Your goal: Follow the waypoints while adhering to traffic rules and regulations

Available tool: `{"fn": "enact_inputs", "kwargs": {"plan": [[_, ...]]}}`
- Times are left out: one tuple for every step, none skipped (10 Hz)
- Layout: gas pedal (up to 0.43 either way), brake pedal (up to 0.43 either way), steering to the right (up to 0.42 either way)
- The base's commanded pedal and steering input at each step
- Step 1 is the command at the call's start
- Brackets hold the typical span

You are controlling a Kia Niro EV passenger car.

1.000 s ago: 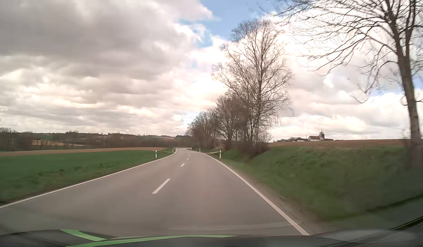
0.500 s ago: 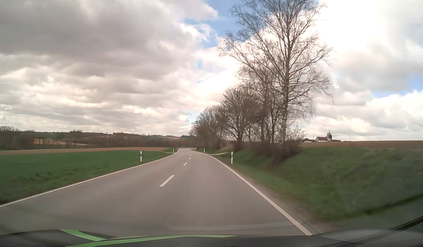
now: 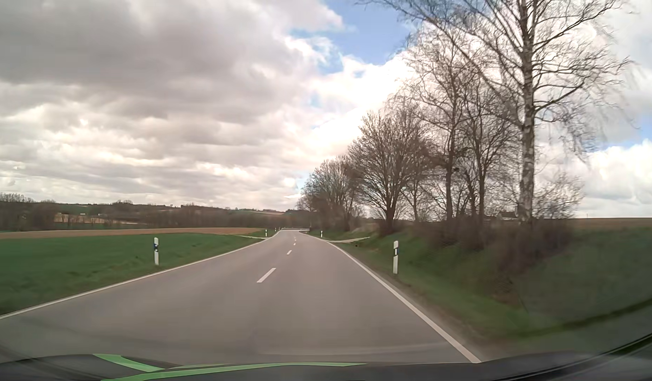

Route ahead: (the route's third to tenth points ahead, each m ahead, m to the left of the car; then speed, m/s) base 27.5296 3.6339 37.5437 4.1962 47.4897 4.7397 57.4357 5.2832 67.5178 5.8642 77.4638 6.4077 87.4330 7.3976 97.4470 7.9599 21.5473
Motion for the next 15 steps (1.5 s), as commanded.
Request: {"fn": "enact_inputs", "kwargs": {"plan": [[0.220,0.000,-0.008],[0.220,0.000,-0.008],[0.220,0.000,-0.007],[0.220,0.000,-0.007],[0.220,0.000,-0.006],[0.220,0.000,-0.005],[0.220,0.000,-0.005],[0.220,0.000,-0.005],[0.220,0.000,-0.005],[0.220,0.000,-0.004],[0.220,0.000,-0.004],[0.220,0.000,-0.004],[0.220,0.000,-0.004],[0.220,0.000,-0.004],[0.220,0.000,-0.004]]}}
